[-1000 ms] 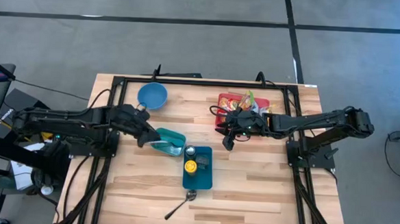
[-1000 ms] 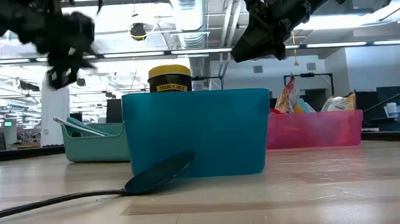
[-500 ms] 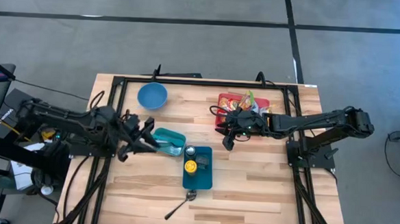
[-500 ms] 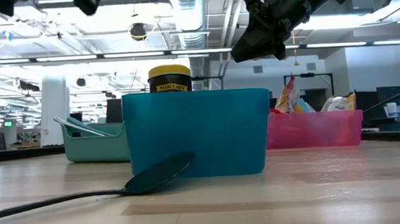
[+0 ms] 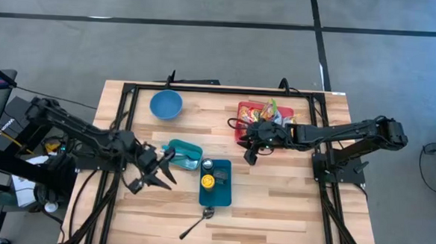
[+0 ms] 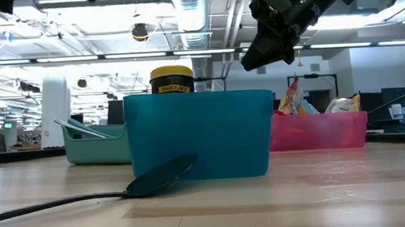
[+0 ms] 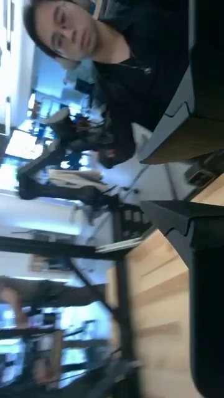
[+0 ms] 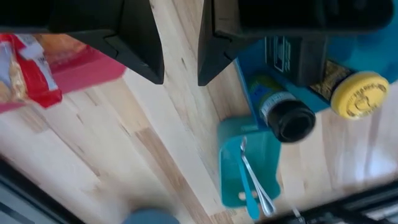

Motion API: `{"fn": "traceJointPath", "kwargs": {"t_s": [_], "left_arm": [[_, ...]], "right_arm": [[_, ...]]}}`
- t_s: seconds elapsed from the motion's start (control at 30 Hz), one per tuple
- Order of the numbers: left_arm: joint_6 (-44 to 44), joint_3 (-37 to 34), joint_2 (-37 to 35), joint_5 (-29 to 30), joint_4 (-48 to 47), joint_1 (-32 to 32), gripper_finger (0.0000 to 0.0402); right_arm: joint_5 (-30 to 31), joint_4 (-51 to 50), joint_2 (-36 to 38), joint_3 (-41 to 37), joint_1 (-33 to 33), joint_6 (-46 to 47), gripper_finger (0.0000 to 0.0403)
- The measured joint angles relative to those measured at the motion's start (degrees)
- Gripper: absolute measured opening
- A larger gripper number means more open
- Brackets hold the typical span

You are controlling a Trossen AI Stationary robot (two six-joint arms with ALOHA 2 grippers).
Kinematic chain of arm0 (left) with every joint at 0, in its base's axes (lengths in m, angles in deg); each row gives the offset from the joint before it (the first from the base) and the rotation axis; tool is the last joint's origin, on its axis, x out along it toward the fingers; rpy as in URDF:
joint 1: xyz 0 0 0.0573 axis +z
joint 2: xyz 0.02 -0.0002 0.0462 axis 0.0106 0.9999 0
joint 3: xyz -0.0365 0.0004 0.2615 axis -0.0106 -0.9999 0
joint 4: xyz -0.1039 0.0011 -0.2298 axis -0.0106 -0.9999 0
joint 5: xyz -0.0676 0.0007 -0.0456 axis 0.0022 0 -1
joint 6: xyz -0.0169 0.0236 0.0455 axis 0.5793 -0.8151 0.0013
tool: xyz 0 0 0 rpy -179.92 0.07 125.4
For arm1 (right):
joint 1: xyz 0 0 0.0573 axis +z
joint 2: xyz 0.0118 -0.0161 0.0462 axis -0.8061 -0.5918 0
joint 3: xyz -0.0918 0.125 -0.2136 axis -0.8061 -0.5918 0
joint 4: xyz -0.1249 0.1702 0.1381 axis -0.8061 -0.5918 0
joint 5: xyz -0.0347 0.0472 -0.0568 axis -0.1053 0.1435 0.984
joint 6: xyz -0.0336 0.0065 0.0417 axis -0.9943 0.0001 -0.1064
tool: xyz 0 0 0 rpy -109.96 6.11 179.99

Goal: Pick & Place Food Item
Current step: Adjust the blue bin

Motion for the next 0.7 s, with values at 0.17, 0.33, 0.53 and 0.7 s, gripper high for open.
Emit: {"fn": "traceJointPath", "kwargs": {"t_s": [0.17, 0.33, 0.53, 0.7], "left_arm": [[6.55, 0.0, 4.77, -0.11, -1.73, -0.76, 0.0099], [12.28, 0.0, 9.14, -0.1, -3.51, -0.91, 0.0099], [16.57, -0.02, 15.34, 3.93, -3.06, -1.67, 0.0099], [19.86, -0.02, 18.85, 10.25, -2.6, -4.65, 0.0099]], "right_arm": [[0.02, -2.77, 0.0, 0.0, 0.8, 0.0, 0.0093], [0.0, -2.96, 0.0, 0.0, 3.65, -0.67, 0.0093], [1.33, -2.68, 0.0, 0.0, 6.54, -1.4, 0.0093], [8.8, -2.74, 0.0, 0.0, 8.68, -1.53, 0.0093]]}}
